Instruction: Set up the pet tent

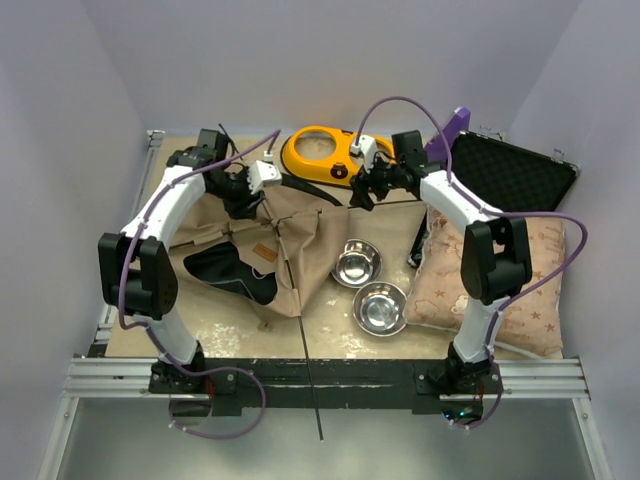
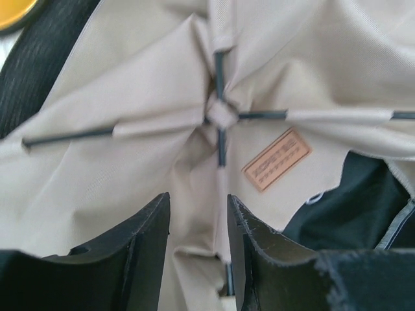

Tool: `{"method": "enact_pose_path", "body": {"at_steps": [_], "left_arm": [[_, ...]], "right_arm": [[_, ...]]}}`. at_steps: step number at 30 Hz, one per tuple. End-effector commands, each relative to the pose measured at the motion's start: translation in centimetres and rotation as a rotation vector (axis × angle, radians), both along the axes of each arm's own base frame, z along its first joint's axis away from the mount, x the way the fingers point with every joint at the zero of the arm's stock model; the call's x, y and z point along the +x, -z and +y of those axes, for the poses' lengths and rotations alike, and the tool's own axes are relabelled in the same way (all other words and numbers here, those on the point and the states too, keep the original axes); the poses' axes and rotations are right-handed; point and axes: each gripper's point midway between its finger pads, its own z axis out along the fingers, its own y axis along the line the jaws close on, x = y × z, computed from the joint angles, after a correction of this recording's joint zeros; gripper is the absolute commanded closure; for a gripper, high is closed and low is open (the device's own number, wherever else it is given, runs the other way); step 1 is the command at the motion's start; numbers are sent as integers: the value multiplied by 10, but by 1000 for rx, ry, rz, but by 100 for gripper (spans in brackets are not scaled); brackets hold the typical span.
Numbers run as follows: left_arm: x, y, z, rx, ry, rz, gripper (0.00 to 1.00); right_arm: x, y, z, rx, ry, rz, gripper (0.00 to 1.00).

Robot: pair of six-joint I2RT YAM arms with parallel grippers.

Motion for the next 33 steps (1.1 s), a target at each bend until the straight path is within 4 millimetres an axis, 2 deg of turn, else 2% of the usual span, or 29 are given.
{"method": "enact_pose_path", "body": {"at_steps": [1,5,8,16,22,26,29,31,33], "left_arm": [[1,3,-34,-34,62,-6,56],[3,14,-43,-20,74,8,55],[5,23,-47,-13,76,19,55],[5,42,-50,19,74,44,56],[2,53,-44,50,74,51,59],[1,57,-42,65,73,58,62],[-1,61,-39,78,79,61,71],[-2,62,-38,84,83,60,82],[-4,61,-36,88,87,58,94]], "right_arm": [[-14,-1,14,163,167,207,22],[-27,10,21,231,237,330,13],[-29,17,24,276,285,370,7],[-33,51,38,342,347,518,6],[-38,65,48,405,348,608,10],[-41,70,53,426,343,625,14],[-40,67,55,459,348,636,19],[-40,65,58,483,341,651,31],[-40,61,62,511,333,661,46]]}}
